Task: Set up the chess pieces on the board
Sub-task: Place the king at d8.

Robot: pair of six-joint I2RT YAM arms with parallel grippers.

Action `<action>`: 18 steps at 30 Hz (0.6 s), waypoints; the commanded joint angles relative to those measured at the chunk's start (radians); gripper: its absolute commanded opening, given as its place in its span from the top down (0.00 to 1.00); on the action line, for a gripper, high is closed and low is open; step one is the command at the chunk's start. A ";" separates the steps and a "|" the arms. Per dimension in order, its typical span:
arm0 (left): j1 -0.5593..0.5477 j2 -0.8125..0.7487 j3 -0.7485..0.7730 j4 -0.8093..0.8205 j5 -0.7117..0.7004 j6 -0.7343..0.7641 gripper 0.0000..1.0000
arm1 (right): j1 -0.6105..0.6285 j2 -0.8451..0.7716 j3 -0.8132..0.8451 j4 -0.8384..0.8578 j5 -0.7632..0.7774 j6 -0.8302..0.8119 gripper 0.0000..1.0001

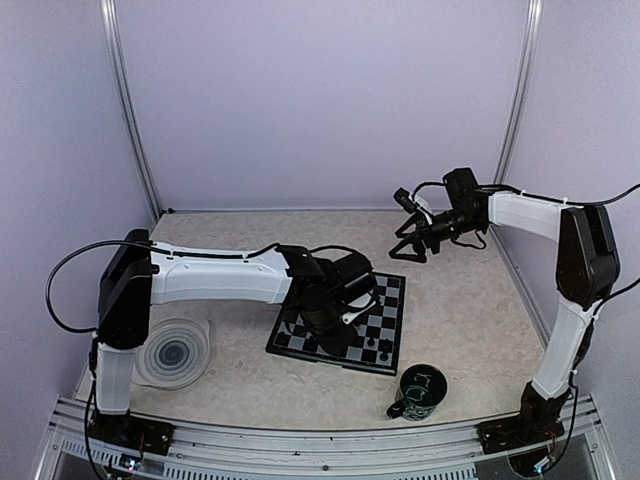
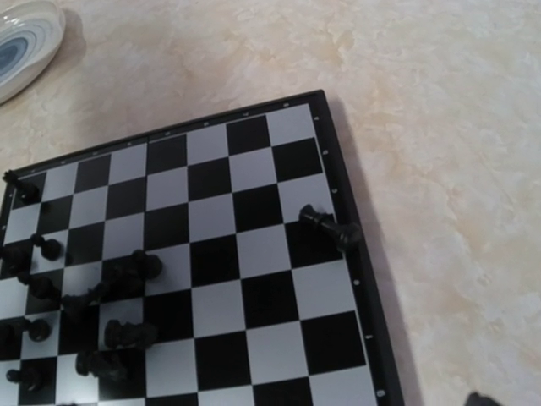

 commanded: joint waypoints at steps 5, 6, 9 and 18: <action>0.007 0.003 0.031 0.013 -0.017 -0.006 0.64 | 0.008 0.021 0.009 -0.019 -0.020 -0.007 0.01; 0.006 -0.002 0.032 0.017 -0.015 -0.007 0.63 | 0.008 0.019 0.009 -0.020 -0.019 -0.008 0.01; 0.006 -0.019 0.044 0.025 -0.012 -0.008 0.58 | 0.008 0.016 0.009 -0.024 -0.008 -0.023 0.01; 0.150 -0.180 0.036 0.216 -0.016 -0.019 0.44 | 0.008 -0.116 -0.050 0.135 0.201 0.007 0.01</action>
